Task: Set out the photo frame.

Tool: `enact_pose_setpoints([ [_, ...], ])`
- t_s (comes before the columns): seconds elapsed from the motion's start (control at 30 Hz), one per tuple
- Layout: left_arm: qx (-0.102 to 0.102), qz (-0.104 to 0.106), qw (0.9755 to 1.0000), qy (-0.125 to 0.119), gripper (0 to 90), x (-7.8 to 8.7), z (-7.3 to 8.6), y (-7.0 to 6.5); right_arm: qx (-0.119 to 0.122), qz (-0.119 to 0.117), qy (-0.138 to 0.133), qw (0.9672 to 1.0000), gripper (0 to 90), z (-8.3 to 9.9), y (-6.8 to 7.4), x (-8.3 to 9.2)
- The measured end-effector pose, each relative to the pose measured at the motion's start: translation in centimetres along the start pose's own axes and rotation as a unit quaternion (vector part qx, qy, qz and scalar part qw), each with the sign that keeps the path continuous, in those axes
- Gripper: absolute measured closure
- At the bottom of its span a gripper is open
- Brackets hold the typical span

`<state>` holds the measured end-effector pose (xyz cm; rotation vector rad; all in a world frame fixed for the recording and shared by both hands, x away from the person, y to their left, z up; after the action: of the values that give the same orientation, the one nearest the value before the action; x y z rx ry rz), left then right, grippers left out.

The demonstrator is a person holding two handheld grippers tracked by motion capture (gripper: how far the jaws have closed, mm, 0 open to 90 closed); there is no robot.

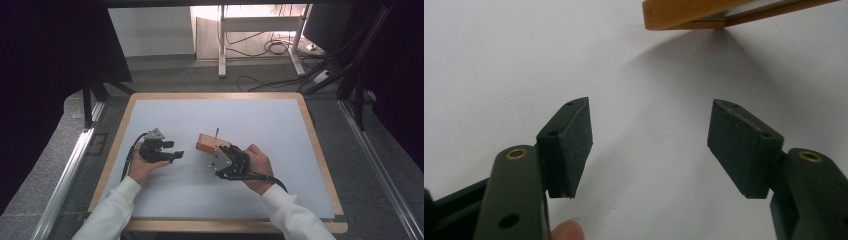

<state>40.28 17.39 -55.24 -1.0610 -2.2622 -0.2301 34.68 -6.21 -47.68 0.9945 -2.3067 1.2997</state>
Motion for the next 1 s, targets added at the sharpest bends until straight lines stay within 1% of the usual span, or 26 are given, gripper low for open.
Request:
enact_pose_setpoints([
  [0.1, 0.000, 0.000, 1.0000, 0.000, 33.7, 0.1, 0.0, 0.0, -0.003, -0.017, -0.004, 0.9998, 70.1, -0.5, 0.0, 0.4],
  [0.17, 0.001, -0.001, 1.0000, 0.000, 33.7, 0.1, 0.0, 0.1, -0.004, -0.036, -0.010, 0.9993, 70.1, -1.0, 0.1, 1.0],
  [0.2, 0.001, -0.001, 1.0000, 0.000, 33.7, 0.1, 0.0, 0.1, -0.004, -0.036, -0.010, 0.9993, 70.1, -1.0, 0.1, 1.0],
  [0.27, 0.000, -0.001, 1.0000, 0.003, 33.7, 0.1, 0.1, 0.1, -0.004, -0.049, -0.013, 0.9987, 70.1, -1.3, 0.1, 1.5],
  [0.33, 0.002, -0.001, 1.0000, 0.002, 33.7, 0.0, 0.1, 0.1, -0.005, -0.070, -0.015, 0.9974, 70.0, -1.6, 0.1, 2.2],
  [0.37, 0.001, -0.001, 1.0000, 0.002, 33.7, 0.0, 0.1, 0.1, -0.005, -0.070, -0.015, 0.9974, 70.0, -1.6, 0.1, 2.2],
  [0.4, 0.001, 0.000, 1.0000, 0.002, 33.7, 0.0, 0.1, 0.1, -0.005, -0.084, -0.017, 0.9963, 70.0, -1.8, 0.2, 2.7],
  [0.47, 0.001, -0.001, 1.0000, 0.002, 33.7, 0.1, 0.1, 0.1, -0.007, -0.087, -0.018, 0.9960, 69.9, -1.9, 0.2, 2.9],
  [0.5, 0.002, 0.000, 1.0000, 0.002, 33.7, 0.1, 0.1, 0.1, -0.013, -0.093, -0.021, 0.9954, 69.9, -2.0, 0.2, 3.0],
  [0.53, 0.002, 0.000, 1.0000, 0.002, 33.7, 0.0, 0.1, 0.1, -0.020, -0.107, -0.024, 0.9938, 69.8, -2.1, 0.1, 3.4],
  [0.63, -0.001, 0.000, 1.0000, 0.005, 33.6, 0.0, 0.2, 0.2, -0.021, -0.108, -0.025, 0.9936, 69.7, -2.1, 0.0, 3.3],
  [0.67, -0.002, 0.001, 1.0000, 0.007, 33.6, -0.1, 0.2, 0.1, -0.031, -0.114, -0.025, 0.9928, 69.6, -2.1, -0.4, 3.2],
  [0.73, -0.002, 0.002, 1.0000, 0.009, 33.5, -0.2, 0.3, 0.1, -0.040, -0.117, -0.024, 0.9920, 69.3, -2.1, -0.8, 2.9],
  [0.8, -0.003, 0.003, 0.9999, 0.010, 33.4, -0.2, 0.3, 0.1, -0.045, -0.119, -0.024, 0.9916, 69.1, -2.2, -1.0, 2.8],
  [0.87, -0.004, 0.003, 0.9999, 0.011, 33.3, -0.2, 0.3, 0.1, -0.059, -0.119, -0.021, 0.9909, 68.2, -2.4, -1.6, 2.3],
  [1.0, -0.001, 0.003, 0.9999, 0.011, 32.8, -0.2, 0.4, 0.2, -0.064, -0.122, -0.018, 0.9903, 67.5, -2.7, -1.9, 1.9],
])
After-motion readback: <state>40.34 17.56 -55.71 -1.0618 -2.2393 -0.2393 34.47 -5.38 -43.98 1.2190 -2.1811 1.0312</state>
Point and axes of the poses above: each handheld gripper's, and its own axes: x roughly backward along the jaws, z roughly out of its underside, y roughly to its left, the point moved 5 cm from there along -x, roughly forward along the jaws, and after that the axes turned 5 degrees about -x, right-handed, at the moved point
